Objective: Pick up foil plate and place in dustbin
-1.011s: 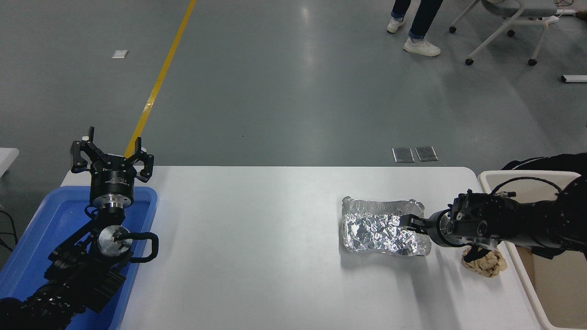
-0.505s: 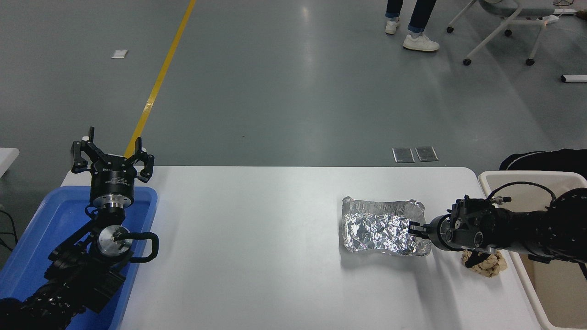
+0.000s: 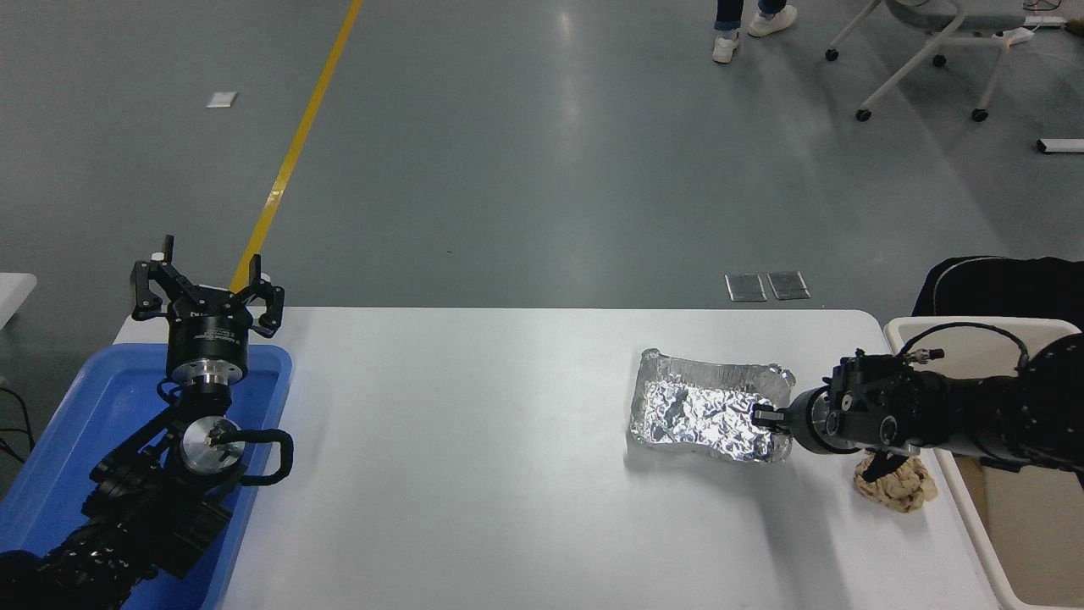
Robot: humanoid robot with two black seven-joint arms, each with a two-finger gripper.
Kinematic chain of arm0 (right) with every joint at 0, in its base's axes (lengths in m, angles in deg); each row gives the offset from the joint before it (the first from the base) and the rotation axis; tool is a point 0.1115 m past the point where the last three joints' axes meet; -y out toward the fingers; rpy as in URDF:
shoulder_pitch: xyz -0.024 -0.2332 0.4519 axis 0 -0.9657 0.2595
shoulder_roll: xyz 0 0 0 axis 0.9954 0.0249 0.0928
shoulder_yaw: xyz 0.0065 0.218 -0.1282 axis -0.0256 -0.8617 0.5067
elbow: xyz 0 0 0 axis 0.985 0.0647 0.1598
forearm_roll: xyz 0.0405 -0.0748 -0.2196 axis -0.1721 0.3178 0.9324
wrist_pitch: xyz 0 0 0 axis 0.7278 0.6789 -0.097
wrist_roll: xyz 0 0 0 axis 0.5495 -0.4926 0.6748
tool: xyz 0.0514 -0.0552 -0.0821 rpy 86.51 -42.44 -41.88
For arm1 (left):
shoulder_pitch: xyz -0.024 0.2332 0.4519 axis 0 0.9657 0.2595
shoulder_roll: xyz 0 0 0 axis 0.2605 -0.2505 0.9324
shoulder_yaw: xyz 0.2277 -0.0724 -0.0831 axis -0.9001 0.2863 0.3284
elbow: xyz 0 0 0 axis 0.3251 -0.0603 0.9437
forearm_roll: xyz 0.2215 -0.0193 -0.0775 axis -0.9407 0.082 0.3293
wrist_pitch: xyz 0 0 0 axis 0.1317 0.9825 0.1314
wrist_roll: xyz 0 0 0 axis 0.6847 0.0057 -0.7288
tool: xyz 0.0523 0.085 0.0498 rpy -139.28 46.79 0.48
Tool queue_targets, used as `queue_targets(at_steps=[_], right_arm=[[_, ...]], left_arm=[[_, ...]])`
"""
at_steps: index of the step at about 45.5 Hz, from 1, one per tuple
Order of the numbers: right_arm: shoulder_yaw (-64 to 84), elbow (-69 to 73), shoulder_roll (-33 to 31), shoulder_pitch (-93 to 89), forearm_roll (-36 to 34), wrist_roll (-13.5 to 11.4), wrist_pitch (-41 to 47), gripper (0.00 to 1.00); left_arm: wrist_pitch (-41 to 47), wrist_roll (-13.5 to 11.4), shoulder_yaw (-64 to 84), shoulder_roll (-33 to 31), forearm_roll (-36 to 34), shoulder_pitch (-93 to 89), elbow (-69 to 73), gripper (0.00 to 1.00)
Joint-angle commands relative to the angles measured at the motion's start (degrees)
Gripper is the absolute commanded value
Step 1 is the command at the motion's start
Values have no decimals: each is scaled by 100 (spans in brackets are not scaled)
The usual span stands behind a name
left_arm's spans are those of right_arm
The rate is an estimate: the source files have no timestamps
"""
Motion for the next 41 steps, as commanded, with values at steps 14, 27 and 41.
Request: queue_targets(at_steps=[14,27,41], right_arm=[[751,3528,-2300,3654,527,15,1218,0],[1059,4330,-3505,6213,774,15,3310,0],[1068,4303,-3786,7287,914,15,3979,0]], left_arm=[[0,1,1,1,-1,6,1,99],[0,1,1,1,8,6,1,99],[0,1,1,1,8,6,1,99]])
